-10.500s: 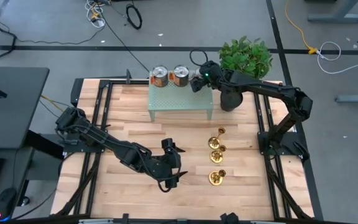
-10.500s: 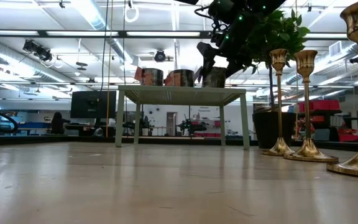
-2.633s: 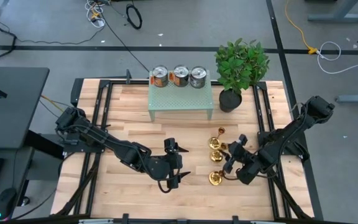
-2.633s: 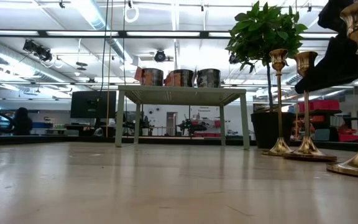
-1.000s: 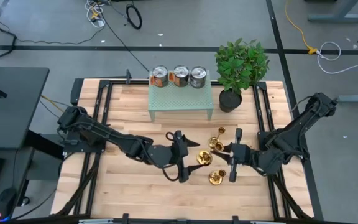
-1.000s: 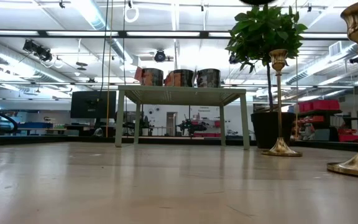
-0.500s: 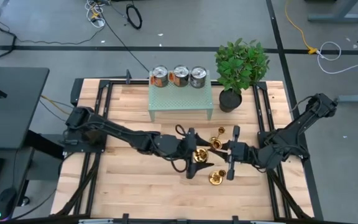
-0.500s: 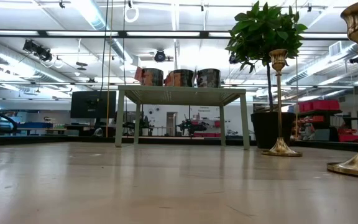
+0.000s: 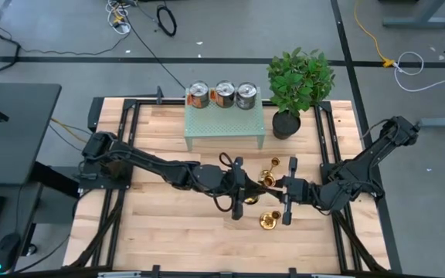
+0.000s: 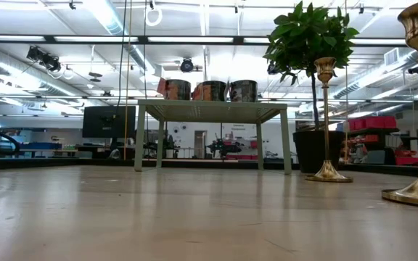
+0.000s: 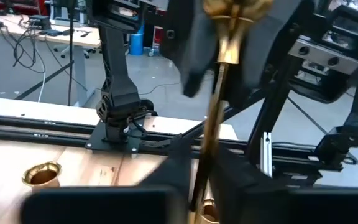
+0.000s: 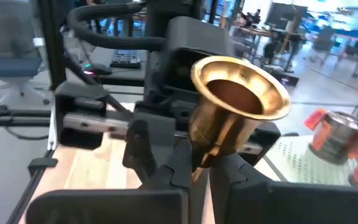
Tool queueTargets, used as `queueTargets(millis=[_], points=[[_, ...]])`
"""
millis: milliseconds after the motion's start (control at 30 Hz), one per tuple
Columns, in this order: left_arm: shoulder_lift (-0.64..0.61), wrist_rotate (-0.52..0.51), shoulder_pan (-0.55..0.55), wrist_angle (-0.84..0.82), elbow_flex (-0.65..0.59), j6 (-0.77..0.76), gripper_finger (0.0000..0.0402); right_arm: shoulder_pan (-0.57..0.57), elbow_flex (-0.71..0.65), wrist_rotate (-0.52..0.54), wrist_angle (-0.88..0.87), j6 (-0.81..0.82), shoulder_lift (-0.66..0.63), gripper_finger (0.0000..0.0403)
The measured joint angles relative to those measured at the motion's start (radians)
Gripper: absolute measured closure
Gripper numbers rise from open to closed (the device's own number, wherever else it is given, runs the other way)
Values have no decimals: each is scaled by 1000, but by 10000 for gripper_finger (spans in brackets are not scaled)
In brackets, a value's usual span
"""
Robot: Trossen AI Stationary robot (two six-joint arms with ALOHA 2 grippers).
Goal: Pick & Place candle stick holders
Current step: Put the center gold candle holder on the shelf
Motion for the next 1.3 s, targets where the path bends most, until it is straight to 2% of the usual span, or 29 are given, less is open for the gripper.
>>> queueTargets(millis=[67, 233, 367, 633, 767, 867, 1067, 1300], points=[[0, 9, 0, 0, 0, 34, 383, 0, 0, -1, 1, 14, -1, 386], [0, 5, 2, -2, 0, 20, 374, 0, 0, -14, -3, 11, -1, 386], [0, 3, 1, -4, 0, 34, 384, 0, 0, -16, -3, 14, -1, 382], [0, -35, 1, -10, 0, 30, 385, 1, 0, -6, -16, -52, -1, 285], [-6, -48, 1, -34, 0, 32, 385, 9, 0, -6, -26, -61, -1, 255], [-8, -83, 0, -64, 0, 45, 385, 18, 0, 6, -55, -53, -1, 242], [-34, -136, 2, -130, 0, 62, 385, 43, 0, 106, -97, -34, -2, 221], [-113, -292, 6, -309, -1, 61, 385, 89, 0, 148, -188, 14, -14, 201]])
